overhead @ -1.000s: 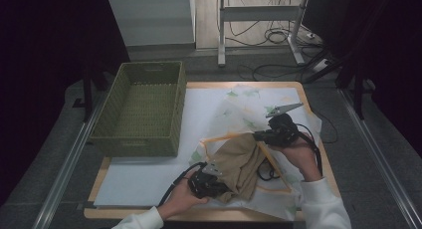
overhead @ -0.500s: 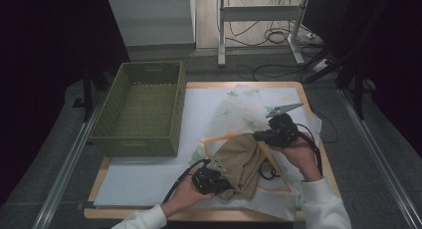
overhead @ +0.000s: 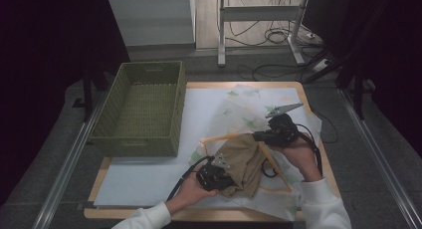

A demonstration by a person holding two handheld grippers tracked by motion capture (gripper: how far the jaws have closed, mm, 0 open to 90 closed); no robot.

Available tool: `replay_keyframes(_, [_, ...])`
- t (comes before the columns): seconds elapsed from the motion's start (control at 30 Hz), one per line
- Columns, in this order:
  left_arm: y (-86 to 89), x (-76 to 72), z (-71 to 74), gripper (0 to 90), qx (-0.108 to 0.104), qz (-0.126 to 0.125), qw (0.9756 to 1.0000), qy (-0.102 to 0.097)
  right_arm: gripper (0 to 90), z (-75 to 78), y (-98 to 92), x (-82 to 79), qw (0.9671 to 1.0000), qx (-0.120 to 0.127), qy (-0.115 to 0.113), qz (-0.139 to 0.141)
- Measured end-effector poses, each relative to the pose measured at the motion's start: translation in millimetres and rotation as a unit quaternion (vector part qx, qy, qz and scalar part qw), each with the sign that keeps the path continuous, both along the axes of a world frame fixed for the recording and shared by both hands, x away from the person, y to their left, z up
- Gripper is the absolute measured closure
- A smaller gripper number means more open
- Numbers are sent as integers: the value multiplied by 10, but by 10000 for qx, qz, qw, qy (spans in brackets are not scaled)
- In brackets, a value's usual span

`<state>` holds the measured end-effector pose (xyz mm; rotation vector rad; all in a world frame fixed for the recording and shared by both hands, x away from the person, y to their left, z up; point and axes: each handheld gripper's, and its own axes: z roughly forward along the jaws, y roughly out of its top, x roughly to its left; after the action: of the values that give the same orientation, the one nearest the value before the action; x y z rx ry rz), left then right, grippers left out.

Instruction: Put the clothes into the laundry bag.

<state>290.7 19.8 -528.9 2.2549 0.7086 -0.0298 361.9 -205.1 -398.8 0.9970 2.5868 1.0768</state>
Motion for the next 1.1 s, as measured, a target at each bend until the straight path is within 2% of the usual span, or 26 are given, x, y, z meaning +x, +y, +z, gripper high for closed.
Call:
replay_keyframes(0.57, [-81,95,9,898,54,11,10000,-74,868,0,-4,1,10000,10,6,8])
replay_keyframes(1.1, [-170,212,18,899,43,78,10000,-43,868,9,-12,0,10000,19,0,1])
